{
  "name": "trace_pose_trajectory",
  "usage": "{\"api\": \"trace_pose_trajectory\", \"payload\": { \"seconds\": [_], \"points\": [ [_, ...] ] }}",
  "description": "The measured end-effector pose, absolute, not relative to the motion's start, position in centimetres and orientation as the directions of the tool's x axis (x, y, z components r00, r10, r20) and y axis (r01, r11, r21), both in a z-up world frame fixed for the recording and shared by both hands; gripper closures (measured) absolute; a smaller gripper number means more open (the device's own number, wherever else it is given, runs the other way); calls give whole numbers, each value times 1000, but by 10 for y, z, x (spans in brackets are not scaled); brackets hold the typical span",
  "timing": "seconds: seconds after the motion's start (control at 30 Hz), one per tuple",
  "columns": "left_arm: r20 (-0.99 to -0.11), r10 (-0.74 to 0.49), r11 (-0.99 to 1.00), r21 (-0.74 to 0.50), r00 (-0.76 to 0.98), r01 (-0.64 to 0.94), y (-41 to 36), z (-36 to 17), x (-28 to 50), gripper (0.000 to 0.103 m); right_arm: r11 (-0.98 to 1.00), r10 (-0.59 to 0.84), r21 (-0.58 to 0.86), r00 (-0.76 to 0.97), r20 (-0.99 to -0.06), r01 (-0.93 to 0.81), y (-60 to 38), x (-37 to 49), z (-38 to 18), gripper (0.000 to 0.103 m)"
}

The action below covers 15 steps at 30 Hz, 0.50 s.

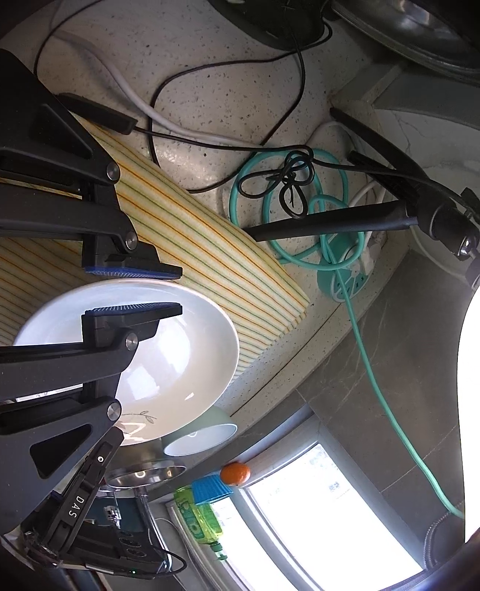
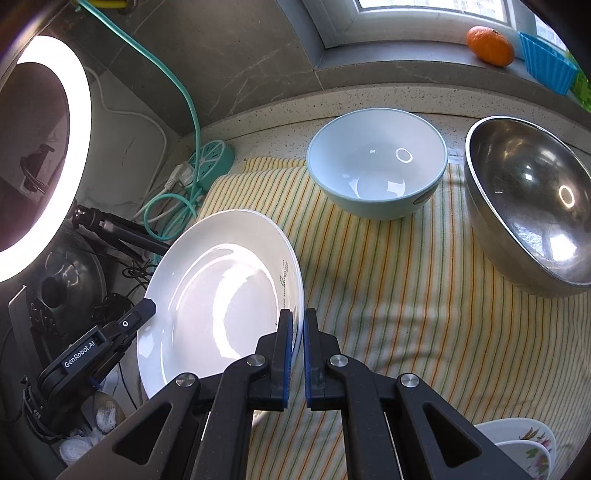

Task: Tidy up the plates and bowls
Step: 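Lift and carry the white plate with both grippers toward the pink plate stack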

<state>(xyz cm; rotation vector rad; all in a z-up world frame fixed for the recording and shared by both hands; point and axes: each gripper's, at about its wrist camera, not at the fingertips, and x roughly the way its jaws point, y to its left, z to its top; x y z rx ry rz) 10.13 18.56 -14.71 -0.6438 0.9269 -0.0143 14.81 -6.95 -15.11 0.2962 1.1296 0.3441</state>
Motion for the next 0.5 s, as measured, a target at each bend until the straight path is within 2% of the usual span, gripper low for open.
{"api": "trace_pose_trajectory", "payload": {
  "seconds": [0.5],
  "points": [
    [-725, -292, 837, -510, 624, -201, 152, -122, 80, 93, 903, 416, 420, 421, -806, -89, -107, 103, -135, 97]
  ]
}}
